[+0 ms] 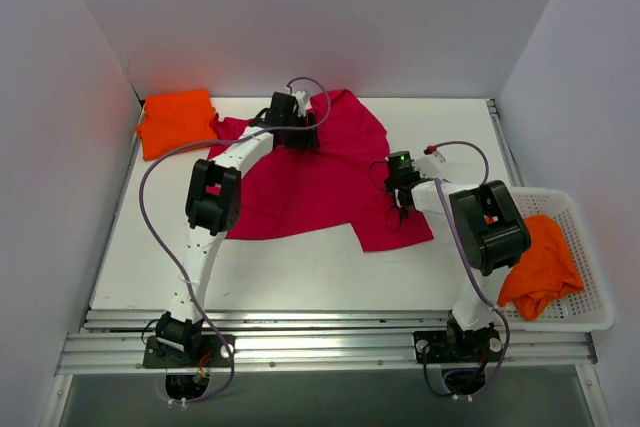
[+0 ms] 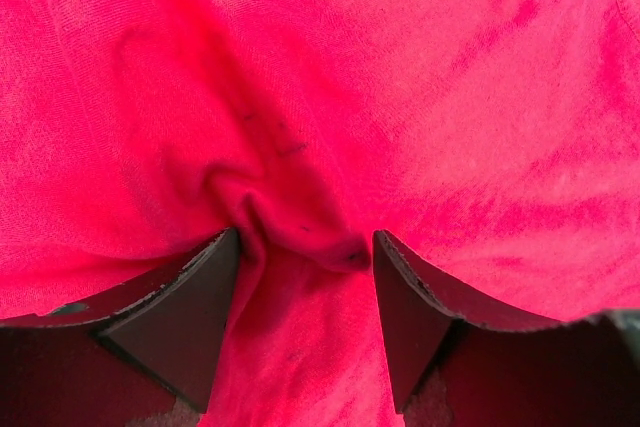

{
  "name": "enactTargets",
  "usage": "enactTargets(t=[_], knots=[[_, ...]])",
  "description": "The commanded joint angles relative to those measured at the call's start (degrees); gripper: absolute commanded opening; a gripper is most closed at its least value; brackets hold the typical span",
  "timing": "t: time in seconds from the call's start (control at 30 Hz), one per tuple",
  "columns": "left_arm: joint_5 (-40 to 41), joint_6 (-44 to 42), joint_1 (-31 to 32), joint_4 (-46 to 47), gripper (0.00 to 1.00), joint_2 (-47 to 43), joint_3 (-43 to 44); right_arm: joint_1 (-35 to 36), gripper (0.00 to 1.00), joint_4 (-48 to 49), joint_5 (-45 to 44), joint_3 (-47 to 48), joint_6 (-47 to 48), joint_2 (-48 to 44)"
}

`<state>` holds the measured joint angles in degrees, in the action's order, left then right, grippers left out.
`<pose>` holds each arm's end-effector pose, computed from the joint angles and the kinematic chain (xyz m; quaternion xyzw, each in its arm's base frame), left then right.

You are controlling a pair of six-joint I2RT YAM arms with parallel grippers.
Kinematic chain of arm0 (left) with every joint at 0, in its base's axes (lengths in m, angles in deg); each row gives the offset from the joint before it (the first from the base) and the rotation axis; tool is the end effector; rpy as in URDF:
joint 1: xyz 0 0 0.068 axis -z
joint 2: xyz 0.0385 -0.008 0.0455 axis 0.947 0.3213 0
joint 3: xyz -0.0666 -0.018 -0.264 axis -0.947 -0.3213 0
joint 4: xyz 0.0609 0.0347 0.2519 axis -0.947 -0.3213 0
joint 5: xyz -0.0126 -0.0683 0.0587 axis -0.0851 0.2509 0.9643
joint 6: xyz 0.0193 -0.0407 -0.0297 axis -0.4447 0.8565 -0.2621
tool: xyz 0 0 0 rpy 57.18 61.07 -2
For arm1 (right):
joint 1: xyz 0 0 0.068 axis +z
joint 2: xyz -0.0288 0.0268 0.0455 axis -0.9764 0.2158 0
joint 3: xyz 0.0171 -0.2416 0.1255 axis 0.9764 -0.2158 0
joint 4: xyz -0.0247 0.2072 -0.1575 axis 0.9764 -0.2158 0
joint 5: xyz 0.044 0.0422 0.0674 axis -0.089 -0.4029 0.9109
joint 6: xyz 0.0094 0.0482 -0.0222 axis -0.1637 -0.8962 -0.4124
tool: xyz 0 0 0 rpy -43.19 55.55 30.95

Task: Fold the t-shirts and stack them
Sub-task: Flatten the tshirt out

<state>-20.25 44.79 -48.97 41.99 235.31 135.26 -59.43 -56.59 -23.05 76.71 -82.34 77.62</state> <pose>0.5246 -0.2230 0.1555 0.0788 0.9086 -0.2249 0.3429 0.3623 0.1050 0.1480 0.3774 0.7826 0.1618 0.4679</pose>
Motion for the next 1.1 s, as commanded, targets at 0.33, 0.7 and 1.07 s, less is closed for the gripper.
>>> enactTargets(t=[0.33, 0.7, 1.07], knots=[[5.00, -1.24, -4.25, -4.20, 0.63, -5.62, -8.21, -2.55, 0.00, 2.42, -1.63, -5.33, -1.70, 0.69], [5.44, 0.52, -7.60, -1.20, 0.62, -8.44, -13.67, -5.89, 0.00, -4.54, -7.61, -8.32, -7.14, -4.76], [2.02, 1.14, -7.26, -0.15, 0.62, -7.21, -12.71, -5.54, 0.00, -7.00, -7.53, -13.24, -8.03, -10.82]])
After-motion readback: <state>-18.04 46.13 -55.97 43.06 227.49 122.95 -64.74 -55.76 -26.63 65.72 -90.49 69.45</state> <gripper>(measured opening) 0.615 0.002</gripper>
